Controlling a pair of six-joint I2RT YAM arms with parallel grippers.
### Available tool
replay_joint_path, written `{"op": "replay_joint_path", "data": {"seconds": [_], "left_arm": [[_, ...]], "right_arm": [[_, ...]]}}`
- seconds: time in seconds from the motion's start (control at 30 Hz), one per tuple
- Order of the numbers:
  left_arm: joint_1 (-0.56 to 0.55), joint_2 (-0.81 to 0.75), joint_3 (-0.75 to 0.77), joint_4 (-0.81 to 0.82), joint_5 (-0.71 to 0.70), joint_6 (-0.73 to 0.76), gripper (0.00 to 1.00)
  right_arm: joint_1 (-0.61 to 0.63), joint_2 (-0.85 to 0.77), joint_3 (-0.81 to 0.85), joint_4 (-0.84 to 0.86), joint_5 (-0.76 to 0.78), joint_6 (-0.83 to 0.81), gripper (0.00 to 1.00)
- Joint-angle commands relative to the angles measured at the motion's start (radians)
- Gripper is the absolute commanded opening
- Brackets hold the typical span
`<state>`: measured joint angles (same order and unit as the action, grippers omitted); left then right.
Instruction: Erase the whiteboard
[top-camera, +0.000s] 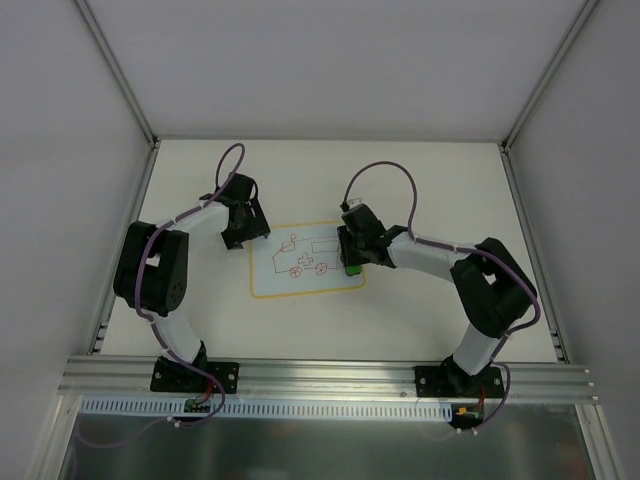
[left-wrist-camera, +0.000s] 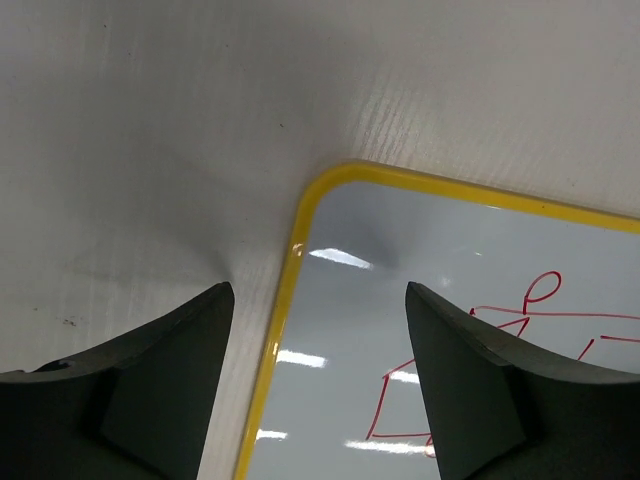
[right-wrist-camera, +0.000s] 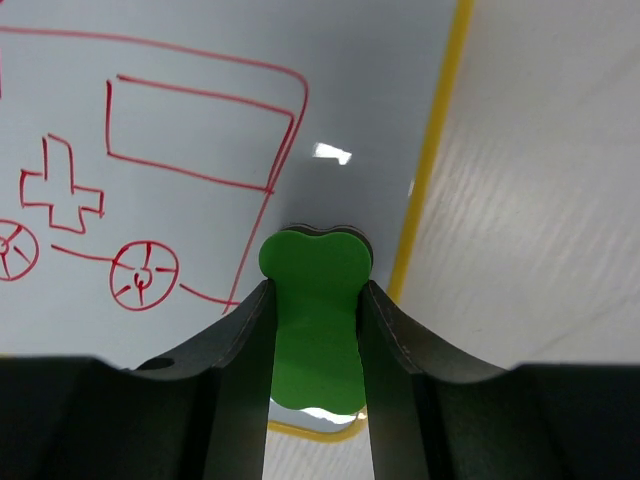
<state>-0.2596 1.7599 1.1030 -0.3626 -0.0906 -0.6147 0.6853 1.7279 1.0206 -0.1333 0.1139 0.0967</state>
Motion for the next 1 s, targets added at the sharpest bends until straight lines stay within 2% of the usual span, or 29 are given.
{"op": "replay_joint_path", "data": {"seconds": [0.0, 0.13, 0.27, 0.33, 0.43, 0.6, 0.7, 0.73, 0.83, 0.87, 0.93, 0.97], "left_arm": [[0.010, -0.004, -0.009, 0.030, -0.021, -0.006, 0.70], [0.010, 0.010, -0.063, 0.037, -0.009, -0.017, 0.63], [-0.013, 0.010, -0.110, 0.048, 0.043, -0.036, 0.49], [-0.035, 0.003, -0.135, 0.048, 0.064, -0.051, 0.48], [-0.111, -0.007, -0.172, 0.050, 0.088, -0.083, 0.48], [-0.317, 0.004, -0.203, 0.056, 0.117, -0.161, 0.45], [-0.375, 0.022, -0.209, 0.060, 0.114, -0.177, 0.34], [-0.392, 0.036, -0.207, 0.062, 0.112, -0.178, 0.27], [-0.395, 0.067, -0.198, 0.065, 0.101, -0.175, 0.15], [-0.395, 0.073, -0.195, 0.065, 0.101, -0.171, 0.07], [-0.395, 0.093, -0.184, 0.068, 0.100, -0.166, 0.00], [-0.397, 0.099, -0.181, 0.068, 0.103, -0.165, 0.00]], "right_arm": [[0.043, -0.004, -0.030, 0.064, 0.093, 0.046, 0.00], [0.056, 0.005, -0.079, 0.064, 0.104, 0.103, 0.00], [0.049, -0.004, -0.145, 0.052, 0.128, 0.146, 0.00], [0.039, -0.019, -0.177, 0.029, 0.139, 0.158, 0.00], [0.011, -0.080, -0.215, -0.021, 0.174, 0.170, 0.00], [-0.052, -0.217, -0.318, -0.063, 0.214, 0.129, 0.00], [-0.063, -0.235, -0.320, -0.068, 0.222, 0.068, 0.00], [-0.063, -0.228, -0.314, -0.068, 0.221, 0.057, 0.00], [-0.063, -0.183, -0.277, -0.049, 0.196, 0.040, 0.00], [-0.063, -0.168, -0.269, -0.037, 0.184, 0.040, 0.00], [-0.061, -0.131, -0.239, 0.004, 0.127, 0.044, 0.00], [-0.055, -0.084, -0.226, 0.035, 0.106, 0.047, 0.00]]}}
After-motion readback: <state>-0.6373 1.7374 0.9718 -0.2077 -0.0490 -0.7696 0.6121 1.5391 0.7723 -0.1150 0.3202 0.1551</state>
